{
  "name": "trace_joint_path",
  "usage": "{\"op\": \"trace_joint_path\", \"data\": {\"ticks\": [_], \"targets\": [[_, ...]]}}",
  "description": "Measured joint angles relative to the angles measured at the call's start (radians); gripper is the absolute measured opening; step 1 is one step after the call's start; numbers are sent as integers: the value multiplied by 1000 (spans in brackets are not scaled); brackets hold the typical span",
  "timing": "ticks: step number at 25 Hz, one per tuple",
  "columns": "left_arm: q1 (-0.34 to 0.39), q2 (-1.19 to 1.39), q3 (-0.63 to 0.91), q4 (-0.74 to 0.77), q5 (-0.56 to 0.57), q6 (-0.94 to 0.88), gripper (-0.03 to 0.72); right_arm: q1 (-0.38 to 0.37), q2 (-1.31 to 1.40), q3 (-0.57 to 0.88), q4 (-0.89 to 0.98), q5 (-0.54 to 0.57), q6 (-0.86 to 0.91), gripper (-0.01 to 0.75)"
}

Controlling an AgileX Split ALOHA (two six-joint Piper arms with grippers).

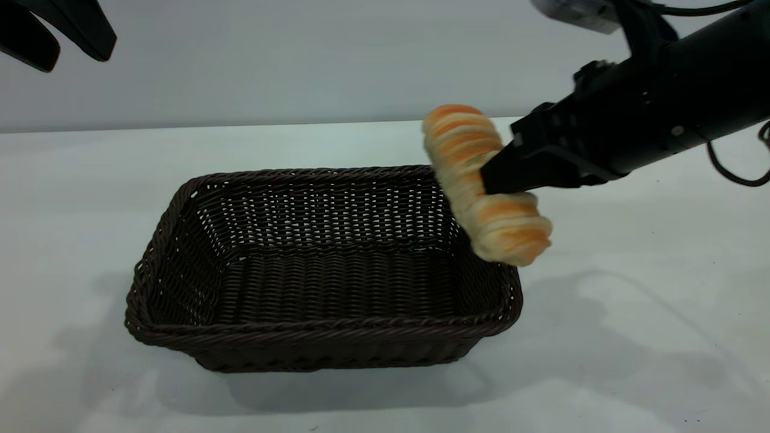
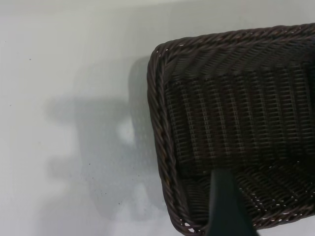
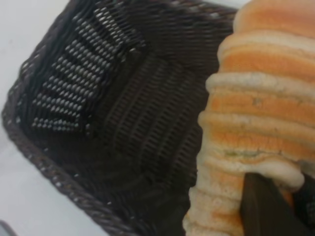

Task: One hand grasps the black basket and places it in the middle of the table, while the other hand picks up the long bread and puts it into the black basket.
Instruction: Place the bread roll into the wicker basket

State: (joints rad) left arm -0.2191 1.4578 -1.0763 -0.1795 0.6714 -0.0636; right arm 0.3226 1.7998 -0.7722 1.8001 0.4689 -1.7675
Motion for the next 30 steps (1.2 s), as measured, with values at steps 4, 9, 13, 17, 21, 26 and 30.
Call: {"op": "trace_joint_path", "data": {"ticks": [4,9,13,17,21,26,30], "targets": [[0,0,0,0,0,0,483,9,0,0,0,13,-22,66],[0,0,0,-3,0,0,482,9,0,0,0,36,-53,113],[0,0,0,-5,0,0,482,9,0,0,-1,76,-72,134],[0,0,0,-6,0,0,482,9,0,0,-2,133,-89,161],[0,0,0,-6,0,0,482,9,0,0,-3,166,-116,214],[0,0,0,-7,0,-1,482,9,0,0,-4,164,-157,274],[0,0,0,-7,0,-4,482,9,0,0,-4,143,-169,280]]}}
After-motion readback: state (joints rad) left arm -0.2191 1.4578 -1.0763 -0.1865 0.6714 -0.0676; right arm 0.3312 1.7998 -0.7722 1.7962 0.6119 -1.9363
